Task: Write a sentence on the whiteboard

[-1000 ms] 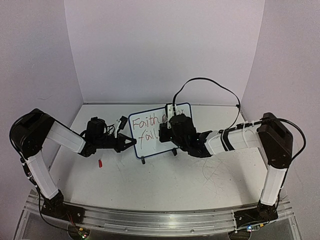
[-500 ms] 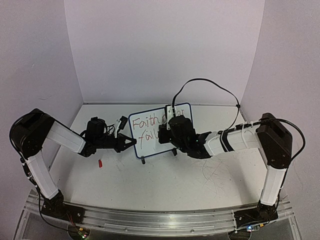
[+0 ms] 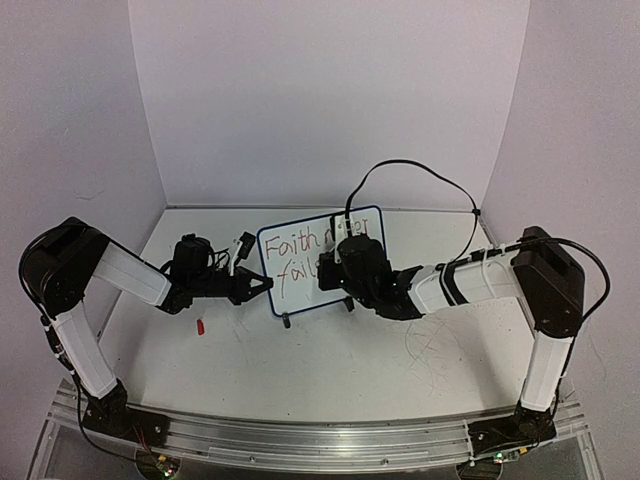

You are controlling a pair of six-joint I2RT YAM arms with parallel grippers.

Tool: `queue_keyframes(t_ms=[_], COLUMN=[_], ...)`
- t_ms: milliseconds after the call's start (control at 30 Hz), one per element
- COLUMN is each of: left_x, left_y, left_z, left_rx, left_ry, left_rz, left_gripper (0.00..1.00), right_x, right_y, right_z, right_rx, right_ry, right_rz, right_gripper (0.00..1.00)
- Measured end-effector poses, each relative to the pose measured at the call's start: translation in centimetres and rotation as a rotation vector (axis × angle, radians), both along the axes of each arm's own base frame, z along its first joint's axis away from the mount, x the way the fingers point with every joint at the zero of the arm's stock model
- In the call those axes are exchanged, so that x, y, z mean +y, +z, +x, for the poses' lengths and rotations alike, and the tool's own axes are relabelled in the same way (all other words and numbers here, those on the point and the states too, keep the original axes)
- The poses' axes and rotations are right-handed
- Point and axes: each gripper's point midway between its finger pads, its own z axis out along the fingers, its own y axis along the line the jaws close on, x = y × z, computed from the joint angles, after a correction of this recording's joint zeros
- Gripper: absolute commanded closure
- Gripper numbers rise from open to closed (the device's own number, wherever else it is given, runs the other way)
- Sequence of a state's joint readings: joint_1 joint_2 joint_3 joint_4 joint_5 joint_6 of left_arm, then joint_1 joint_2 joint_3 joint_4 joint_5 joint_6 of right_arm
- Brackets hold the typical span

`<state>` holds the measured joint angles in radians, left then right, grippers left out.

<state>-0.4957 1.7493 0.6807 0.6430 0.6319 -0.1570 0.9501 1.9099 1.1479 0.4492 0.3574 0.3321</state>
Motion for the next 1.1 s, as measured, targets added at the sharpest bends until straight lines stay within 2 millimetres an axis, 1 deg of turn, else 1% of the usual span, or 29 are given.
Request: queue_keyframes(t_ms=[333,667,1100], left_x=[0.0,0.0,0.0], left_y=[0.0,0.0,0.0], left_z=[0.0,0.0,0.0], left_rx=[0.000,0.000,0.000], left_ry=[0.000,0.000,0.000], left_rz=[0.000,0.000,0.000], left_gripper=[1.00,1.00,1.00], right_x=[-0.4,-1.3,-1.2], right_y=[-0.3,-1.2,-1.3], right_z=[-0.1,-0.2,-0.3], right_rx=[0.001,0.010,0.018], right_ry=[-0.021,-0.049,-0.049], right_rz=[-0.007,-0.034,-0.021], right_gripper=[1.00,1.00,1.00])
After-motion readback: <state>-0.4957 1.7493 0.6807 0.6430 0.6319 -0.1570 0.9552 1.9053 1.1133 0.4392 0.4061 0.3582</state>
